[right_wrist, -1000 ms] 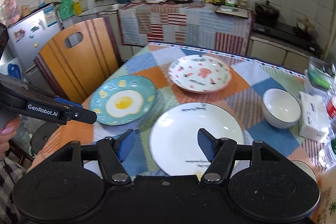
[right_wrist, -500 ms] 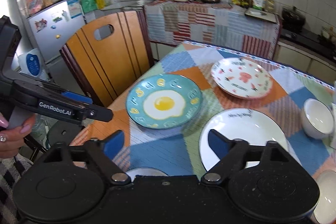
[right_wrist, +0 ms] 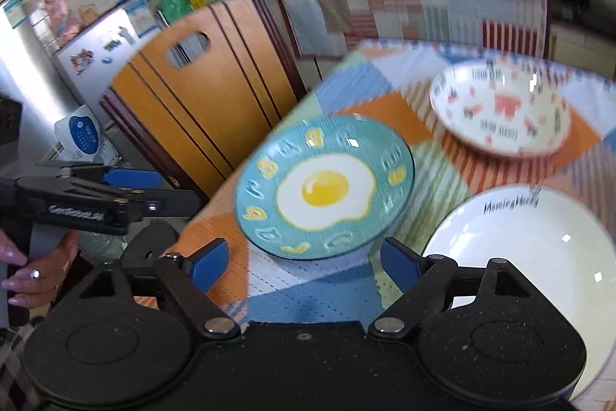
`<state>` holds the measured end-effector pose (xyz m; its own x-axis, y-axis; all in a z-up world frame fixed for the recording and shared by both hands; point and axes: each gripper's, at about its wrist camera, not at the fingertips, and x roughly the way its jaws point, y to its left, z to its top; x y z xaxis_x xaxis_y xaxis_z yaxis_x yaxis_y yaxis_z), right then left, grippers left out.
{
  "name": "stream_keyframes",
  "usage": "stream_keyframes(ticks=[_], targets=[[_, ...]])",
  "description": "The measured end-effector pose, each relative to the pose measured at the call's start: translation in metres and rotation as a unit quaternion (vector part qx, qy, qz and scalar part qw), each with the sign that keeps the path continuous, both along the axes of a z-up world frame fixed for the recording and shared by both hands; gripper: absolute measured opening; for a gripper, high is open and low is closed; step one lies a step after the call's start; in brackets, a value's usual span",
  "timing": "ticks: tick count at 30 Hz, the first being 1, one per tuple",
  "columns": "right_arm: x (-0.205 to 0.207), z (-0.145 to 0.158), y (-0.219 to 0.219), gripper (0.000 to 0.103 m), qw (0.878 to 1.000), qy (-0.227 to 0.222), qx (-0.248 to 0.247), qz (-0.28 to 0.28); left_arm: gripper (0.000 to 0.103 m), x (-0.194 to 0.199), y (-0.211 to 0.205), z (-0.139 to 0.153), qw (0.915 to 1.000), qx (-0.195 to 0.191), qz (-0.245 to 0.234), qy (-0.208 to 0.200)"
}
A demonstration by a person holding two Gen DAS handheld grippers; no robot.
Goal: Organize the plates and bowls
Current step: 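Move the right gripper to the rim of the teal fried-egg plate, then grasp the fried-egg plate rim with the right gripper and lift it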
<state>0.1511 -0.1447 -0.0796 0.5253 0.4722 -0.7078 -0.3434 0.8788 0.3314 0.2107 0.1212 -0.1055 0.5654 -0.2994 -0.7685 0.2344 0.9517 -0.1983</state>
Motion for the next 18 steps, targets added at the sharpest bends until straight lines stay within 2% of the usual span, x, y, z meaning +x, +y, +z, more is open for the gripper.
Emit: stream_keyframes(ticks=[3,5,10,14,16,18], targets=[[0.020,-0.018,-0.009,0.087,0.999,0.036,0.024,-0.029,0.088,0.016,0.003,-0.016,0.9997,-0.011,0.006,0.019],[0.032,-0.027,-0.016,0.080,0.997,0.050,0.041,-0.052,0.087,0.026,0.004,-0.025,0.9995,-0.013,0.012,0.027],[0.058,-0.040,-0.031,0.073,0.992,0.074,0.061,-0.079,0.079,0.047,0.007,-0.045,0.9975,-0.036,0.009,0.060],[0.067,-0.038,-0.028,0.072,0.997,0.042,0.039,-0.060,0.069,0.056,0.005,-0.056,0.9968,-0.017,0.007,0.077],[0.071,-0.038,-0.023,0.072,0.999,0.029,0.003,-0.041,0.059,0.061,0.006,-0.062,0.9953,-0.022,0.003,0.094],[0.077,-0.040,-0.021,0.072,0.999,0.025,-0.008,-0.035,0.048,0.064,0.006,-0.068,0.9939,-0.024,0.001,0.108]])
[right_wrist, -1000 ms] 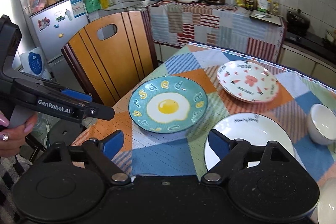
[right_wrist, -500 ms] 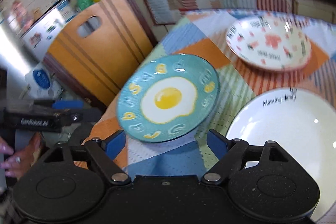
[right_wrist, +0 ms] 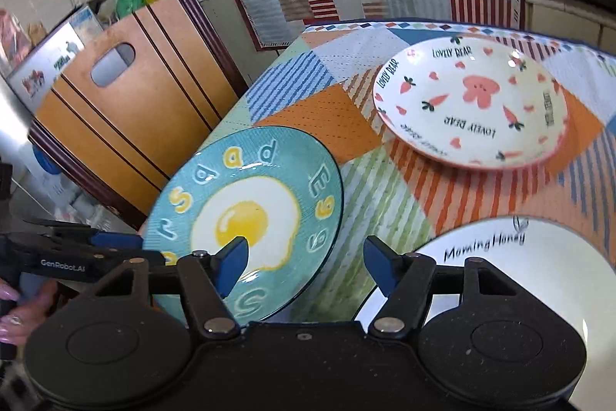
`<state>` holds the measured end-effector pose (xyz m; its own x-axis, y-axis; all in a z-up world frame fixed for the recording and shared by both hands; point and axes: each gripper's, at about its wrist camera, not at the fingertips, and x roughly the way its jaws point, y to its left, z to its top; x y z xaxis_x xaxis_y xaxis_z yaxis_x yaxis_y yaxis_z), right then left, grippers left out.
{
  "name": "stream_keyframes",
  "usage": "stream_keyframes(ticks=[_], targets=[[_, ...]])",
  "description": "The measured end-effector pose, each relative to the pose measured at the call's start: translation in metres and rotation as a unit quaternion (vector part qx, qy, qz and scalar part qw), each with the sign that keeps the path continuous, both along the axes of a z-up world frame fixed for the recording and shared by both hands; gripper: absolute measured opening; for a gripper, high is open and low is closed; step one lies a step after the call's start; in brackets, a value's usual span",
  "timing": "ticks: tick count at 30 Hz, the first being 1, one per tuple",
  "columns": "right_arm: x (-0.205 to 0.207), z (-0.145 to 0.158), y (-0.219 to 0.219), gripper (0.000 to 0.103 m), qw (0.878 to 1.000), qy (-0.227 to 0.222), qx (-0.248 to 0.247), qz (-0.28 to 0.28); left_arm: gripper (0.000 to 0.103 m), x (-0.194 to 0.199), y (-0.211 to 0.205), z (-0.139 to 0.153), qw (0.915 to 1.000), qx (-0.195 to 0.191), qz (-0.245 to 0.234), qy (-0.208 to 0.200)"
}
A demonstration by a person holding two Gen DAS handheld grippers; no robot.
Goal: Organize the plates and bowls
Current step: 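Grasp the fried-egg plate rim with the right gripper and lift it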
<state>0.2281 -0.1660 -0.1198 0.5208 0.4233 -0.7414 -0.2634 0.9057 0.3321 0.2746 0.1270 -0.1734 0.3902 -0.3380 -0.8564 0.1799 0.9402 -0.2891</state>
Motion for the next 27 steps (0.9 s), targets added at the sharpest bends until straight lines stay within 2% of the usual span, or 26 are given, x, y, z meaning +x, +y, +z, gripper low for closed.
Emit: stream_keyframes(ticks=[1,3,4,5,6,7,10,15,16,19,23,27], targets=[[0.005,-0.003,-0.001,0.072,1.000,0.006,0.002,-0.001,0.044,0.001,0.001,-0.002,1.0000,-0.007,0.000,0.001],[0.013,-0.009,-0.005,0.061,1.000,0.022,0.009,-0.008,0.036,0.003,0.003,-0.004,0.9998,-0.020,0.002,0.001],[0.017,-0.013,-0.007,0.049,0.999,0.032,0.017,-0.009,0.032,0.004,0.003,-0.005,0.9997,-0.024,0.004,0.001],[0.020,-0.017,-0.008,0.031,0.999,0.040,0.024,-0.011,0.029,0.005,0.004,-0.006,0.9996,-0.028,0.007,0.000],[0.021,-0.018,-0.010,0.019,0.999,0.044,0.029,-0.012,0.025,0.005,0.004,-0.007,0.9993,-0.036,0.010,0.003],[0.023,-0.020,-0.011,0.015,0.998,0.048,0.028,-0.012,0.021,0.007,0.004,-0.008,0.9988,-0.046,0.013,0.006],[0.026,-0.023,-0.012,0.013,0.998,0.058,0.034,-0.010,0.019,0.008,0.004,-0.010,0.9981,-0.055,0.025,0.009],[0.033,-0.033,-0.006,0.017,0.997,0.069,0.039,-0.009,0.019,0.005,0.004,-0.011,0.9978,-0.060,0.027,0.001],[0.035,-0.035,-0.006,0.013,0.996,0.071,0.043,-0.014,0.019,0.005,0.004,-0.011,0.9978,-0.060,0.027,0.000],[0.036,-0.034,0.002,0.020,0.999,0.050,0.020,-0.001,0.019,0.003,0.002,-0.010,0.9982,-0.055,0.026,-0.003],[0.032,-0.032,0.000,0.017,0.999,0.039,0.021,0.011,0.021,0.001,-0.004,-0.004,0.9992,-0.033,0.023,-0.001],[0.024,-0.022,-0.002,0.017,0.999,0.025,0.014,0.023,0.021,-0.004,-0.006,0.007,0.9991,-0.040,0.012,0.000]])
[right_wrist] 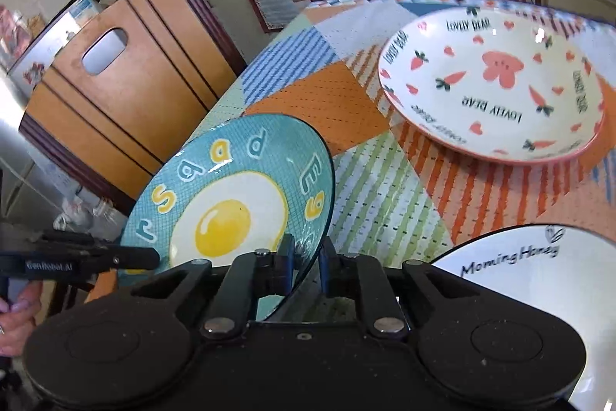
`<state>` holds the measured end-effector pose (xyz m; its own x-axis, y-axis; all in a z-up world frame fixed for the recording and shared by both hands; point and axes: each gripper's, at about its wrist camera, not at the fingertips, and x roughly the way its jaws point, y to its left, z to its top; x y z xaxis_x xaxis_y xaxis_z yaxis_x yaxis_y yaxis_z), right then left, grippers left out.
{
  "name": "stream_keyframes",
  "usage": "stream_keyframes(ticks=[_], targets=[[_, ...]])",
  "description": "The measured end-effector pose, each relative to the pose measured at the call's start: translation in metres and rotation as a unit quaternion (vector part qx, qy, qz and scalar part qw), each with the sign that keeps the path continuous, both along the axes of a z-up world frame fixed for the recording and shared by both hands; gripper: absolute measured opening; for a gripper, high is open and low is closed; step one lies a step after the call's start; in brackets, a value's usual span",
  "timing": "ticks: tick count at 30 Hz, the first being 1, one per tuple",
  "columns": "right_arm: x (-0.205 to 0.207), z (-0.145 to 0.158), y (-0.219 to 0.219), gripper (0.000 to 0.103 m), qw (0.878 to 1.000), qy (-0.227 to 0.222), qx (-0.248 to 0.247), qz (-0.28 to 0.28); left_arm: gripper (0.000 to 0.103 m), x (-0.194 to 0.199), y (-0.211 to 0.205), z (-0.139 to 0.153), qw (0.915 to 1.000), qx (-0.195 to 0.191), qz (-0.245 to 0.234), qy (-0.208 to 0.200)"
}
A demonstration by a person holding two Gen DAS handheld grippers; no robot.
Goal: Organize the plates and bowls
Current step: 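Grasp the fried-egg plate rim with the right gripper and lift it, then lower the fried-egg plate onto the Morning Honey plate and release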
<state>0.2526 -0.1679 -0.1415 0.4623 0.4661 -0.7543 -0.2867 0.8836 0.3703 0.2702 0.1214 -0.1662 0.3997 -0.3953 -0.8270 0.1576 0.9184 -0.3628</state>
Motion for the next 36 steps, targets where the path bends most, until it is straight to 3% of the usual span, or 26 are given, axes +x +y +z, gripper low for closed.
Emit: stream_keyframes(ticks=[9,17,25,36], targets=[[-0.035,0.034,-0.016,0.018,1.000,-0.017,0.011,-0.001,0.021,-0.032,-0.020,0.051,0.9980,0.027,-0.043,-0.038],[-0.076,0.073,-0.039,0.019,0.999,-0.047,0.010,-0.018,0.022,-0.053,-0.045,0.090,0.9954,0.028,-0.073,-0.055],[-0.116,0.093,-0.066,0.019,0.997,-0.061,-0.011,-0.046,0.022,-0.069,-0.079,0.095,0.9940,0.017,-0.094,-0.053],[-0.161,0.085,-0.111,0.020,0.994,-0.049,-0.022,-0.099,0.022,-0.081,-0.133,0.082,0.9881,0.015,-0.148,-0.041]])
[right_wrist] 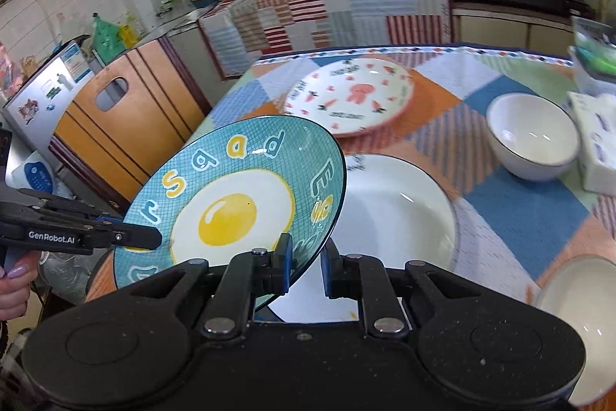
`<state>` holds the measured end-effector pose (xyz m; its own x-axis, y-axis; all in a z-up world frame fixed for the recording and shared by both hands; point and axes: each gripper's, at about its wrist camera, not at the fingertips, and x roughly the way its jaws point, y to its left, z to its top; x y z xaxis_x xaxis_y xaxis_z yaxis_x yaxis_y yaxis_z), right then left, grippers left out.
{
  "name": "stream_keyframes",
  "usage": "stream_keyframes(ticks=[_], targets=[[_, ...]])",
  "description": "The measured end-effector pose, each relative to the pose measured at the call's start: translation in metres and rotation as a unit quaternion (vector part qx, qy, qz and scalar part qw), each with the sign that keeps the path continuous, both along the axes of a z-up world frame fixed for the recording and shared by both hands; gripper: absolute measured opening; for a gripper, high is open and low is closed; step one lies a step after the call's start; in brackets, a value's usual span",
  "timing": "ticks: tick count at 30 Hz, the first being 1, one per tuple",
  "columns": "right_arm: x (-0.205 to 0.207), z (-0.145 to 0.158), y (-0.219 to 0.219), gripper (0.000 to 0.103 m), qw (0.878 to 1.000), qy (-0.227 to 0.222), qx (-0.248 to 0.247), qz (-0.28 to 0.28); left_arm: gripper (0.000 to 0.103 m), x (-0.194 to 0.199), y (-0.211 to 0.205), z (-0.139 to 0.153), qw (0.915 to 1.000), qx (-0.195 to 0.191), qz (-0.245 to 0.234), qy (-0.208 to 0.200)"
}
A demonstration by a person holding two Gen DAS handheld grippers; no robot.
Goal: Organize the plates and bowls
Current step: 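Lower the fried-egg plate onto the Morning Honey plate and release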
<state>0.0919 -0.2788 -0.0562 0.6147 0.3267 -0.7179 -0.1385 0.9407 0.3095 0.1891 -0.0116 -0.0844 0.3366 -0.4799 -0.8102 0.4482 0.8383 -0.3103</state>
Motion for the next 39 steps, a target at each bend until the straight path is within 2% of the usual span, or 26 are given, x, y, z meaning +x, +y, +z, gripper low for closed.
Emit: stream_keyframes(ticks=[10,25,39], targets=[[-0.011,-0.025,-0.031,0.020,0.999,0.025,-0.001,-0.044,0.022,0.012,-0.034,-0.029,0.9993,0.001,-0.016,0.034],[0.007,-0.054,-0.051,0.020,0.997,0.061,0.005,-0.050,0.022,0.037,-0.061,-0.053,0.9971,0.021,-0.023,0.069],[0.016,-0.056,-0.047,0.023,0.996,0.068,-0.029,-0.052,0.025,0.045,-0.074,-0.052,0.9964,0.053,-0.027,0.061]])
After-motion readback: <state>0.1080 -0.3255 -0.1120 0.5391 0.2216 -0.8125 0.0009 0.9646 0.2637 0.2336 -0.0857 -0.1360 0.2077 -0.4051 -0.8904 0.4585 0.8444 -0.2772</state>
